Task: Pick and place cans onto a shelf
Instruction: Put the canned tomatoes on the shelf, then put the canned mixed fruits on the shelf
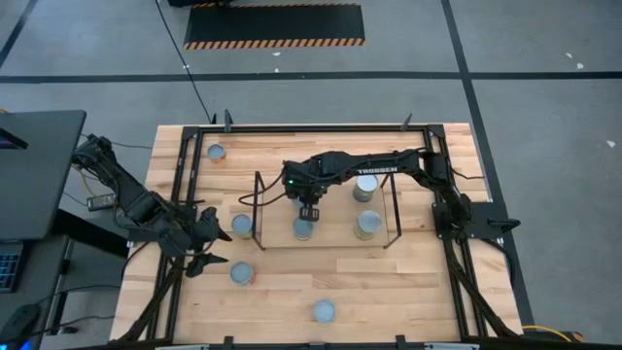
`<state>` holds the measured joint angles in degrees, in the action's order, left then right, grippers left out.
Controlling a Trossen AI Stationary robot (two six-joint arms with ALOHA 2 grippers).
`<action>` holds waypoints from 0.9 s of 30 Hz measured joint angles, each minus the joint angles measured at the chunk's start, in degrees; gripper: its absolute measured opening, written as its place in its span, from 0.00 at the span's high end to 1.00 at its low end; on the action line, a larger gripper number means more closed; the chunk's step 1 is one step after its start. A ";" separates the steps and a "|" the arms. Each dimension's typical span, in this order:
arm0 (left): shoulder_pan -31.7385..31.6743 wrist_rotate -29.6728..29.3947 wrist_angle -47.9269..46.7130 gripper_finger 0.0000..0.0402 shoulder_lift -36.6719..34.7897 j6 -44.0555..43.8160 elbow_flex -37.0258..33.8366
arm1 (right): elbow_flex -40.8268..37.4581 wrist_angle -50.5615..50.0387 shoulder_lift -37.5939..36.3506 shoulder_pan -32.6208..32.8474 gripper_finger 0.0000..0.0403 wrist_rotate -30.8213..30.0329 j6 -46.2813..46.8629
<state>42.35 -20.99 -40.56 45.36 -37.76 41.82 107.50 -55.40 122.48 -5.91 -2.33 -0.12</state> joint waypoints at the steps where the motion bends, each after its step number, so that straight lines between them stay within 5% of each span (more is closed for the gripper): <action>1: 0.00 0.00 0.01 0.29 0.00 -0.01 0.00 | 0.00 -0.16 0.00 0.00 0.99 -0.60 -0.01; 18: 0.00 0.02 0.04 0.29 0.00 -0.59 0.00 | 4.84 -4.86 0.62 1.16 0.99 -1.17 0.93; 27: 0.02 6.74 -2.06 0.30 0.71 -0.80 1.19 | 18.20 -9.10 0.42 10.08 0.99 -5.03 4.08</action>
<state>42.36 -14.26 -42.62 46.07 -38.56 43.01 125.71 -64.50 122.89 4.17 -7.36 3.96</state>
